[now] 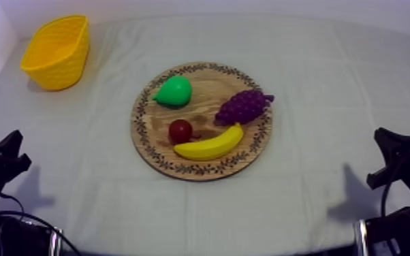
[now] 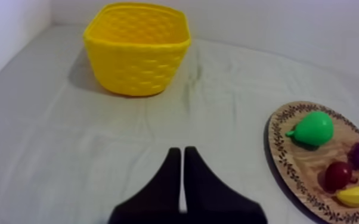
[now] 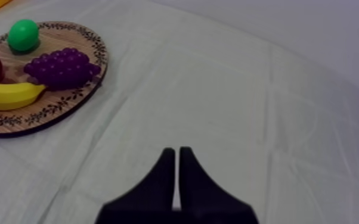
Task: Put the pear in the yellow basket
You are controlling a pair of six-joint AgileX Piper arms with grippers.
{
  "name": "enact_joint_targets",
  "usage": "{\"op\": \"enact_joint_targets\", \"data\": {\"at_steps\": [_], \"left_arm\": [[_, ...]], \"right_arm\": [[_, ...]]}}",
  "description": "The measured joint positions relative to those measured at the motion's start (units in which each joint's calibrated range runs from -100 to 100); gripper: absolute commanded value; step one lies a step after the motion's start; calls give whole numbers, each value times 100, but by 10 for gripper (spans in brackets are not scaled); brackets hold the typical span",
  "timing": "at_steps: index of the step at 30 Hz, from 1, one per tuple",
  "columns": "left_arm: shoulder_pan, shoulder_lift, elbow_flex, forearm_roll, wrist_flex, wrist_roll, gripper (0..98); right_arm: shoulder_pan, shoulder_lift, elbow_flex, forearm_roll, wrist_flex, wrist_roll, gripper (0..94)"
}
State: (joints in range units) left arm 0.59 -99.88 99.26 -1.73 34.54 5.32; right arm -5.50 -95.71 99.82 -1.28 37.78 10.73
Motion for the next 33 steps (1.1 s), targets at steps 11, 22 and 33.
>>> {"op": "enact_joint_targets", "data": {"at_steps": [11,22,33], "left_arm": [[782,-6,-34,322,-7,-468,0],[1458,1280,-603,903,-372,-977,0],[1661,3645,-2444,903,625,-532,0]], "right_arm": [[0,0,0,0,0,1,4],[0,0,0,0,0,1,4],[0,0,0,0,0,1,4]]}}
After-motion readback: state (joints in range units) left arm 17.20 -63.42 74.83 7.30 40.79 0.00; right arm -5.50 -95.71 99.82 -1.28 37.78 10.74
